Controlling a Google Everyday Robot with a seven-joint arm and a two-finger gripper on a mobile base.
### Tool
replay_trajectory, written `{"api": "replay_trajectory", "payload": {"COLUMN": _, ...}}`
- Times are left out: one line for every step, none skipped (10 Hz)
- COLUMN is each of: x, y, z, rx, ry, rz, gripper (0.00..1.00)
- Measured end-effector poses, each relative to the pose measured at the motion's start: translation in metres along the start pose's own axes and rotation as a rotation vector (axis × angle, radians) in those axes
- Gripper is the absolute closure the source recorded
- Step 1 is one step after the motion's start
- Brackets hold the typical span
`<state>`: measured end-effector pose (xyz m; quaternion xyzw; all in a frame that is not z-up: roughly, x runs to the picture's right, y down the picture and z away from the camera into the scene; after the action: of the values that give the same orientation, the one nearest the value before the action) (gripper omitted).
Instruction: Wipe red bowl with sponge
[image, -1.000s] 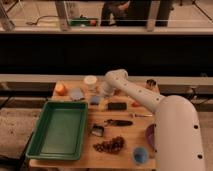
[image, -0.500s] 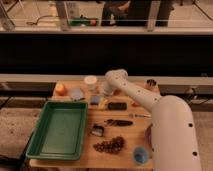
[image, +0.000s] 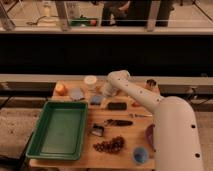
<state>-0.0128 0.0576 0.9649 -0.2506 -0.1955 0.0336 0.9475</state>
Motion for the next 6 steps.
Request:
{"api": "replay_trajectory", "payload": {"x": 0.0024, "y": -0.0004, "z": -0.0018, "rx": 0.004, "ry": 0.000, "rz": -0.002, "gripper": 0.40}}
{"api": "replay_trajectory", "payload": {"x": 0.0061, "y": 0.0000, "z": -0.0033, "rx": 0.006, "ry": 0.000, "rz": -0.004, "gripper": 0.49}}
{"api": "replay_trajectory", "payload": {"x": 0.0074, "y": 0.0004, "z": -0.0042, "rx": 0.006, "ry": -0.001, "rz": -0.007, "gripper": 0.54}}
{"api": "replay_trajectory", "payload": {"x": 0.0080, "y": 0.0001, "z": -0.0057, "rx": 0.007, "ry": -0.001, "rz": -0.013, "gripper": 0.59}}
{"api": "replay_trajectory", "payload": {"x": 0.0070, "y": 0.0009, "z": -0.0057, "rx": 0.006, "ry": -0.004, "rz": -0.021, "gripper": 0.62}}
{"api": "replay_trajectory", "payload": {"x": 0.0053, "y": 0.0006, "z": -0.0079, "rx": 0.009, "ry": -0.008, "rz": -0.026, "gripper": 0.67}}
